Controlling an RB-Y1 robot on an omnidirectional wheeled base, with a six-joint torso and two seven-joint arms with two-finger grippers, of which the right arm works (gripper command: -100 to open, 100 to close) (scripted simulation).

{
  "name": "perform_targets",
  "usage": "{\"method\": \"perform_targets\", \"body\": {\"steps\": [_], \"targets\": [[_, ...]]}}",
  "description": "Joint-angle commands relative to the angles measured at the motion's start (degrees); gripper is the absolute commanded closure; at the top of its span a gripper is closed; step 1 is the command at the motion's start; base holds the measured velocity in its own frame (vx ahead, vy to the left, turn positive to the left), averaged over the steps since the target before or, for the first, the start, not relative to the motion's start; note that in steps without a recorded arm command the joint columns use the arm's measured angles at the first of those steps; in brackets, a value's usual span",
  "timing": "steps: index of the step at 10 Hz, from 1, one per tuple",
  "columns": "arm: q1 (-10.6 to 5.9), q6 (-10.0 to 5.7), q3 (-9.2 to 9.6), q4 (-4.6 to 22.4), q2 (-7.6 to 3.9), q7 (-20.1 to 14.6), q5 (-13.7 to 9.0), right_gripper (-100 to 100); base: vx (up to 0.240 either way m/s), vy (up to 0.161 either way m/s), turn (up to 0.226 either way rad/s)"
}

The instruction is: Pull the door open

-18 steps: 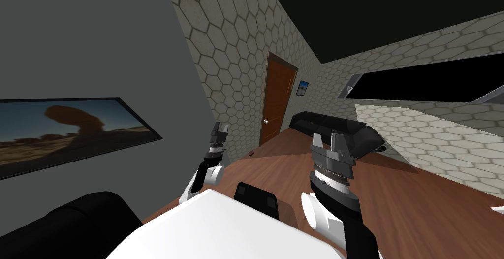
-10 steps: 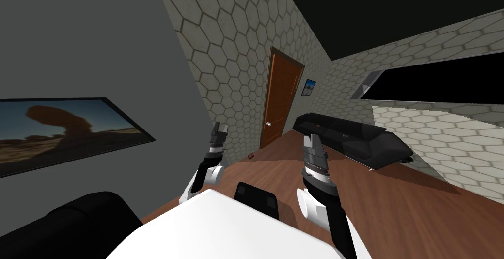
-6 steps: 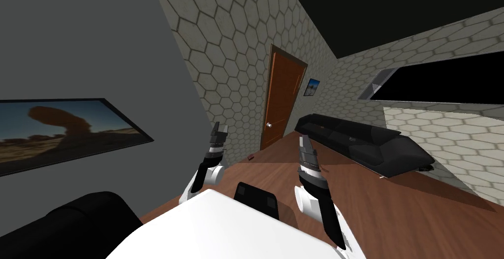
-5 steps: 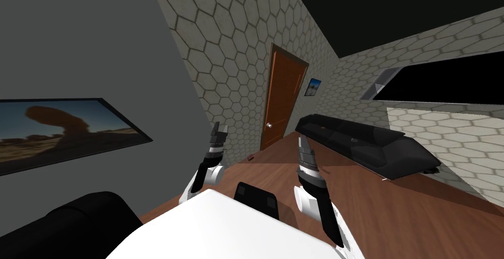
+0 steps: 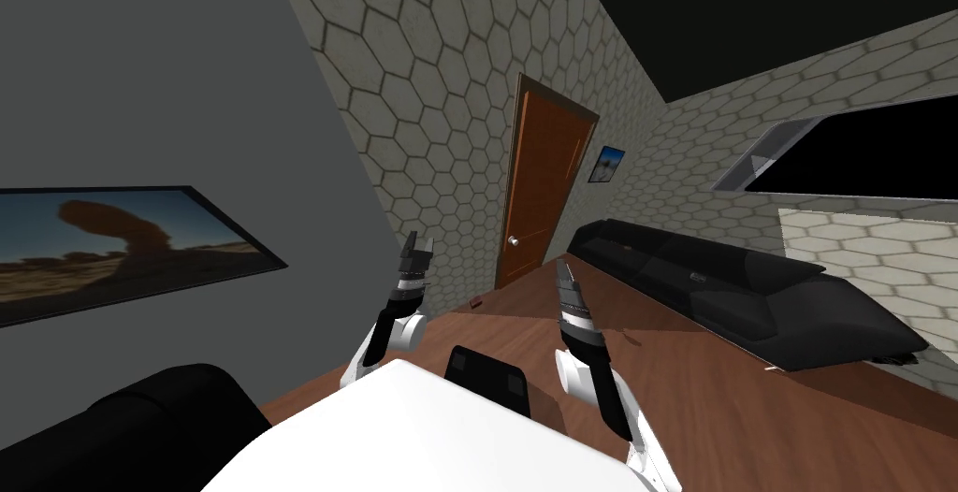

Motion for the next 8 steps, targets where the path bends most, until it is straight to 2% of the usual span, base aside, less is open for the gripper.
{"method": "perform_targets", "body": {"steps": [1,8], "targets": [[-0.40,-0.42,-0.17,1.71,-0.22,0.89,0.18,-100,0.062,-0.056,0.025],[-5.88,-2.51,-1.06,15.31,-1.33,10.34,3.11,-100,0.079,-0.076,0.094]]}}
